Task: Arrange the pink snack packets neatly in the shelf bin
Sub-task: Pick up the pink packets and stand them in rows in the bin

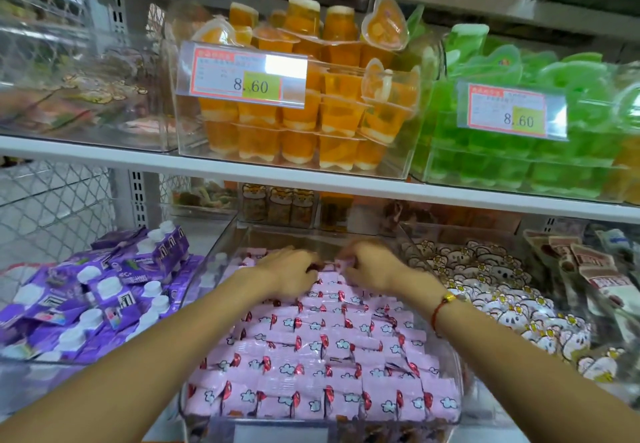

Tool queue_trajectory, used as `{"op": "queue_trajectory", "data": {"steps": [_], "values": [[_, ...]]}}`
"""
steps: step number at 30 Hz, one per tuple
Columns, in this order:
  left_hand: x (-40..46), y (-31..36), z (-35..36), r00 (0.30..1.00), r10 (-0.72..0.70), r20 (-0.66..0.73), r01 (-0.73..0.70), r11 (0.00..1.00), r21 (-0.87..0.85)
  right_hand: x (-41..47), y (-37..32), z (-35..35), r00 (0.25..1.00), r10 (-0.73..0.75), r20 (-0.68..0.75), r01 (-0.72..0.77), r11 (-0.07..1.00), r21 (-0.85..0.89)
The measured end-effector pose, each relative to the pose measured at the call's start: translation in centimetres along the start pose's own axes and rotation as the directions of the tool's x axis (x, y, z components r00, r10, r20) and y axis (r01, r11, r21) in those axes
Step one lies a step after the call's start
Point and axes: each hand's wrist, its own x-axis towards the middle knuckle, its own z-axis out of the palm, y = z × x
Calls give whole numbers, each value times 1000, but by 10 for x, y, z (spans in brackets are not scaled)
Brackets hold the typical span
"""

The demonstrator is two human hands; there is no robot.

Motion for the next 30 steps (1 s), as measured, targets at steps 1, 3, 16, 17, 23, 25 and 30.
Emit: {"op": "queue_trajectory", "data": {"steps": [1, 3, 16, 17, 23, 25, 30], "values": [[-1, 0, 0, 1000, -3, -6, 3, 1000, 2, 2, -2, 7, 1000, 9, 26, -8, 1000, -24], [-3, 1, -2, 1000, 6, -24, -6, 1000, 0, 4, -4, 10, 998, 20, 65, -15, 997, -74], [-3, 26, 3, 993, 105, 54, -106, 994, 16, -130, 22, -14, 903, 53, -427, -67, 998, -17], [-2, 28, 2, 994, 84, 70, -87, 996, 35, -134, 25, -11, 902, 100, -421, -101, 995, 20], [29, 47, -7, 998, -46, 31, 47, 999, -27, -139, 28, -4, 882, 175, -437, -101, 977, 187], [36, 54, 0, 998, -62, -9, 62, 996, -58, -139, 30, -3, 872, 189, -451, -83, 966, 245], [46, 62, 18, 992, -104, -76, 99, 993, -61, -138, 34, 1, 874, 190, -447, -63, 957, 282]]}}
